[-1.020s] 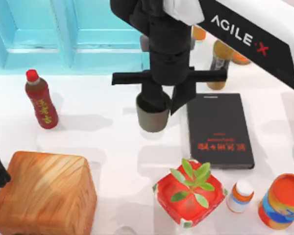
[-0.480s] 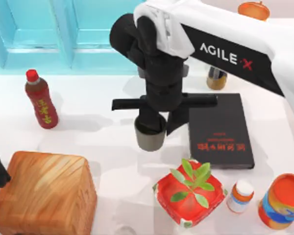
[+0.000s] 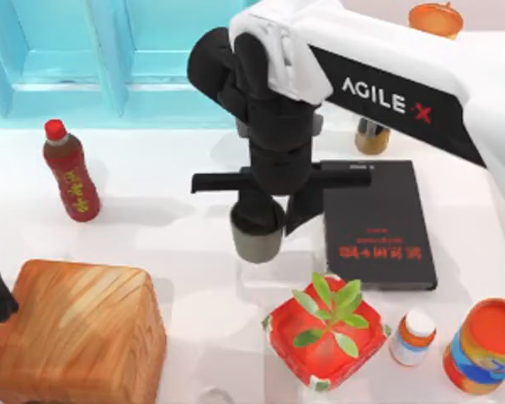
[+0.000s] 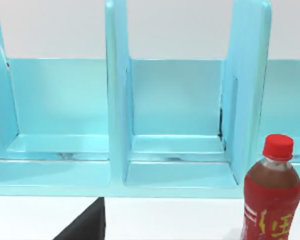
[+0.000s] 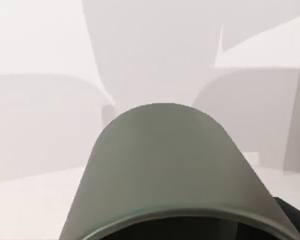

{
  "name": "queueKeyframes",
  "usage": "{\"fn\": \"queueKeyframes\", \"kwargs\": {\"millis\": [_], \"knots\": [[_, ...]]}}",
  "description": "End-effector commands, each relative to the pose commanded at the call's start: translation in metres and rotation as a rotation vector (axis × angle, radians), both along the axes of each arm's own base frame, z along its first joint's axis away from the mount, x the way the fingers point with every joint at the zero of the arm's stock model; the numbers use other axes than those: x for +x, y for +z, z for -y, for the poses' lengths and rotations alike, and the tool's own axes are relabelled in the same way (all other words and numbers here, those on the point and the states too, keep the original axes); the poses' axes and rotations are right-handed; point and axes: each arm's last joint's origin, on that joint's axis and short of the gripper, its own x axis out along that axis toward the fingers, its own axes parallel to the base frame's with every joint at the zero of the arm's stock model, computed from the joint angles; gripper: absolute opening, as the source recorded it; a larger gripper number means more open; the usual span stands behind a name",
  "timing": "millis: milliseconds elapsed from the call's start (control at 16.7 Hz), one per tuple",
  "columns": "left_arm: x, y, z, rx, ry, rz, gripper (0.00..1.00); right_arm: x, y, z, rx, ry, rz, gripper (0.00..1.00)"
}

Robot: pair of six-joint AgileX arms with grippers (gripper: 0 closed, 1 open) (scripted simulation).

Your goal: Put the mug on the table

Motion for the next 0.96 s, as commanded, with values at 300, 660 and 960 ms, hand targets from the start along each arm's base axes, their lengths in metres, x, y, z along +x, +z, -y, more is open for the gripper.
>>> {"fn": "queueKeyframes", "kwargs": {"millis": [300,660,960], "knots": [[0.0,0.0,0.0,0.0,0.0,0.0,1.0,0.0,0.0,0.0,0.0,0.0,0.0,0.6],[0.0,0.0,0.0,0.0,0.0,0.0,1.0,0.0,0.0,0.0,0.0,0.0,0.0,1.0],[0.0,0.0,0.0,0.0,0.0,0.0,1.0,0.0,0.0,0.0,0.0,0.0,0.0,1.0]]}}
